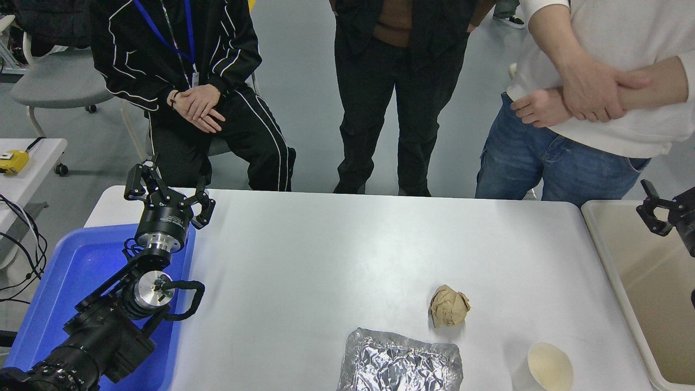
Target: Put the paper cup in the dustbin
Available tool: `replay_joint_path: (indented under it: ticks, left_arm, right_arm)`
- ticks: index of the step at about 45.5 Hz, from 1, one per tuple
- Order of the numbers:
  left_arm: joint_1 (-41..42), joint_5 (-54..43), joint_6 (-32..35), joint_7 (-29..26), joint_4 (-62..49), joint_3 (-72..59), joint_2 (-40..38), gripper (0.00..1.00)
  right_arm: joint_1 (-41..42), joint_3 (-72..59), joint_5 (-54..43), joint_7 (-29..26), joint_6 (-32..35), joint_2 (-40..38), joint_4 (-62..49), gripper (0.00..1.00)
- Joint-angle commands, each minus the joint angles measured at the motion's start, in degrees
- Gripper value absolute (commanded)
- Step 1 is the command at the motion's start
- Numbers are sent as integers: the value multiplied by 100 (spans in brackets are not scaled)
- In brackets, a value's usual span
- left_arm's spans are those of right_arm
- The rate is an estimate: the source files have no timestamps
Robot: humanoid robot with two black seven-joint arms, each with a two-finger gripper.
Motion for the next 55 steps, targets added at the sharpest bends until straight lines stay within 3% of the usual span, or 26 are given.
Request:
replay_joint_path:
  ticks: [1,55]
  left_arm:
    - [0,2,3,-2,0,-1,0,100]
    - [0,2,3,-2,0,-1,0,100]
  right_arm:
    - [-13,12,0,2,7,-8,-1,100]
    - [163,30,0,2,-29,71,-36,100]
